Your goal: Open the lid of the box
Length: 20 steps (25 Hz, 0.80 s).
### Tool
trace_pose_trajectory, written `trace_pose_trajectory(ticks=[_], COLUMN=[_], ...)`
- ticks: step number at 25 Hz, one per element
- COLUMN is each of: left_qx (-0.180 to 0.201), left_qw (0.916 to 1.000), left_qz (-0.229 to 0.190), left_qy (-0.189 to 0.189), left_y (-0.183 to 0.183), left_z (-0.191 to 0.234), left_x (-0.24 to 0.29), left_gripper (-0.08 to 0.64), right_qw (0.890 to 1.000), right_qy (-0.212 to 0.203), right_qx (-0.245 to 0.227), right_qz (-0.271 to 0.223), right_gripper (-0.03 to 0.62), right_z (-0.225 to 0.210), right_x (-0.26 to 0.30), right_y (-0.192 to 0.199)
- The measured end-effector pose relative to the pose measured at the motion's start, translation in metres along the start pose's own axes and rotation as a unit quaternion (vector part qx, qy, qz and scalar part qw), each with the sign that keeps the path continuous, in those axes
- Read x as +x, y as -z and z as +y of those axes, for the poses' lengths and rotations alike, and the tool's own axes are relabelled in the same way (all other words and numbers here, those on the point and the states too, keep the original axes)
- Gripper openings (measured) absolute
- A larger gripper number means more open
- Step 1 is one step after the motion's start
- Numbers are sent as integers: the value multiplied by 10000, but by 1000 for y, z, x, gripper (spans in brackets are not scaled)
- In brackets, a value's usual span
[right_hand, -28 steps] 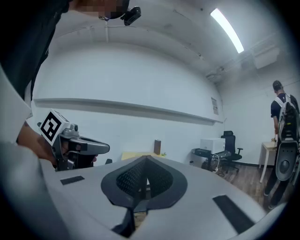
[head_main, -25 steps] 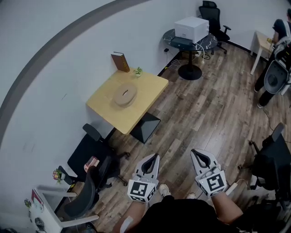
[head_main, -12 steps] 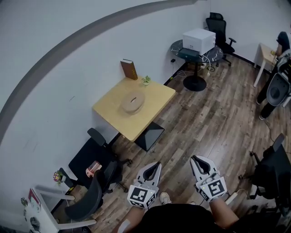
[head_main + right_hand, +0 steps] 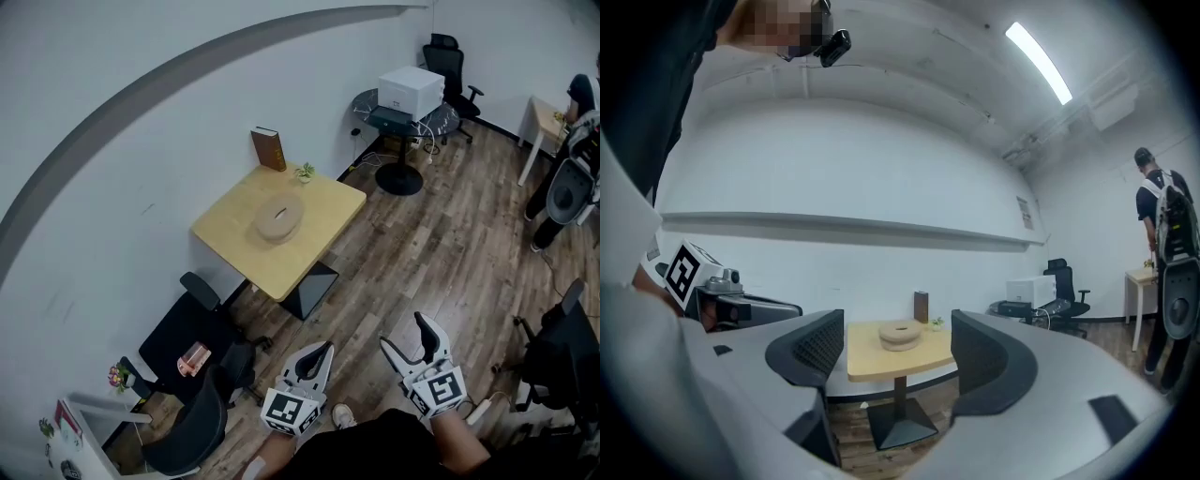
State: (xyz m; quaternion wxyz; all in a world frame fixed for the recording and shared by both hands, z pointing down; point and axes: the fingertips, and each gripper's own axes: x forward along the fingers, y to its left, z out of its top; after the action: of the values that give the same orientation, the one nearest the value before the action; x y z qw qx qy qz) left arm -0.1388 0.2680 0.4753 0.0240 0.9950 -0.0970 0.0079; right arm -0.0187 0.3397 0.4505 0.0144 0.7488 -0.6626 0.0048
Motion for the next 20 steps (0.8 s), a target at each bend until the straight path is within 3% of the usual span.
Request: trace_pose_trajectory(ticks=[6,14,20], left_qx=[-42,20,19], left_qw=[9998,9999,9996], left_qz=[-16,116,151], left_qy=[201,47,-237], left_y=[3,12,7], left_z=[5,36,77], left_x=[4,36,78], left_gripper=[17,17,17], right_qw=[9997,9943,9924], right_qy=[102,-93,-226], right_qx=[-190,-1056,-1182], right_qz=[69,78,264], right_gripper=[462,482,480], right_z=[-4,-39,-82], right_x=[14,57,100], right_y=[1,-6,-10])
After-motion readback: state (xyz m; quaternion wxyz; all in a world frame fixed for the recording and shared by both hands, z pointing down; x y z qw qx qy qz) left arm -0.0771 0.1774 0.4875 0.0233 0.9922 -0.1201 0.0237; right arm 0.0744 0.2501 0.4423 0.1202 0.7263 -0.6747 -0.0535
